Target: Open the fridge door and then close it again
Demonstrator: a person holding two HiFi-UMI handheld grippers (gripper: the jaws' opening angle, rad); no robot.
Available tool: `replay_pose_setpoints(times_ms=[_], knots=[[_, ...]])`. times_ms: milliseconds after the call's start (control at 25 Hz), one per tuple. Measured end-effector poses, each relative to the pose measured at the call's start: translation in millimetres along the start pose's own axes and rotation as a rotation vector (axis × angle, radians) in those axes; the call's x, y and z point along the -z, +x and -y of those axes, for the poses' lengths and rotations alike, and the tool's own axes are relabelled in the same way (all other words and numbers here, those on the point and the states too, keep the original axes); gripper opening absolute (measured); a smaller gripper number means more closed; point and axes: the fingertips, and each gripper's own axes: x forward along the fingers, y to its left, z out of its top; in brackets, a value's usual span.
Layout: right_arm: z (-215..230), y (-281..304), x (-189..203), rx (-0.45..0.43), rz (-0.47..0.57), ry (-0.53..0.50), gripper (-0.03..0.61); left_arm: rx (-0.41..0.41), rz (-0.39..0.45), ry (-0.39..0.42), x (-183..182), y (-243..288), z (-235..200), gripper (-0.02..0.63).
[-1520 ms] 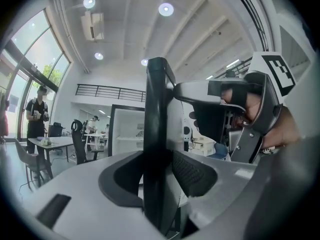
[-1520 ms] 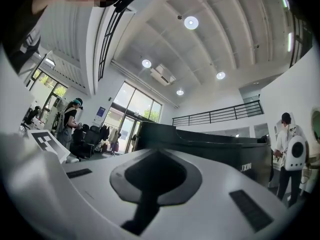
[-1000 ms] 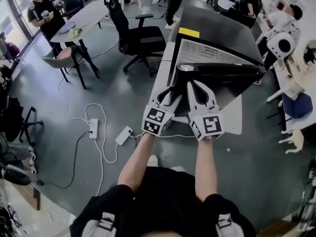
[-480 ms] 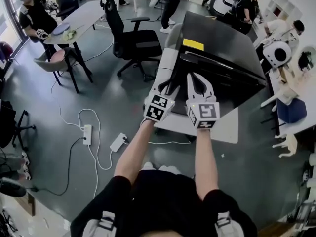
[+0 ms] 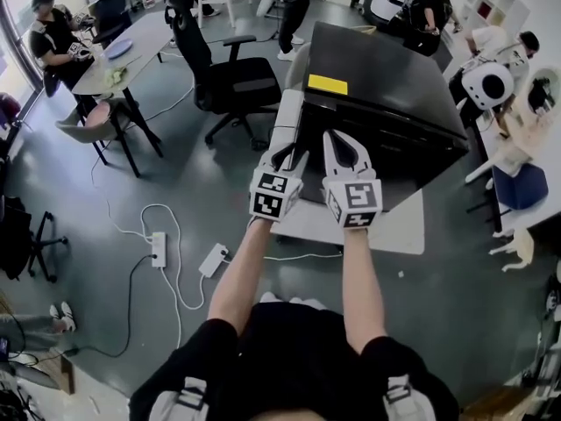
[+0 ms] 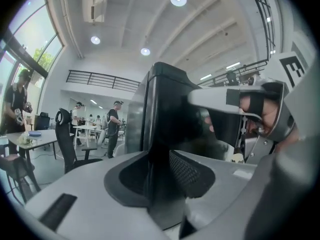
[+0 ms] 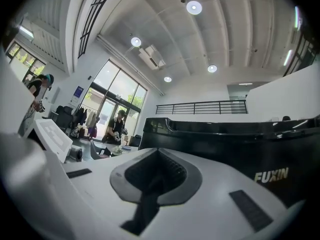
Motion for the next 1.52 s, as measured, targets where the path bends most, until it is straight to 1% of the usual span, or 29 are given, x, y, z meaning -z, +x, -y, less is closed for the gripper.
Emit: replay_pose_setpoints(times_ms=[80,160,200,240,280,360,520,640,760,880,1120,1520], knots=[[8,-9,5,0.017,0.01,0.03,-0.005,-0.01,0.027,-0.04,-4,-7,5,0.117],[17,-24,13,0.037,0.007,0.072,-0.005,-0.034,0.057,-0.071,-9,-21,13,0.087],[22,-34,18,0.047,0.0,0.089,-0.005,-0.044,0.08,-0.073,-13,-29,18,0.057],[27,-44,23,0.058,-0.005,0.101,-0.005,-0.047,0.108,-0.064,-18,-37,26,0.008],[34,-52,27,0.07,-0.005,0.105,-0.006,-0.044,0.136,-0.049,-23,-41,33,0.0],[50,-66,37,0.102,-0.007,0.111,-0.005,-0.036,0.165,-0.034,-27,-43,42,0.0],[76,-96,68,0.18,-0.048,0.147,-0.006,-0.051,0.147,-0.056,-11,-38,48,0.0],[87,-112,91,0.208,-0.091,0.158,-0.006,-0.068,0.14,-0.058,-5,-34,50,0.0],[90,-122,105,0.207,-0.122,0.171,-0.006,-0.062,0.128,-0.057,-2,-28,58,0.0],[89,-125,108,0.195,-0.142,0.159,-0.006,-0.053,0.13,-0.065,-2,-22,64,0.0],[87,-123,105,0.171,-0.135,0.147,-0.006,-0.049,0.128,-0.08,0,-18,70,0.0],[83,-115,99,0.133,-0.126,0.13,-0.005,-0.065,0.132,-0.086,0,-18,67,0.0]])
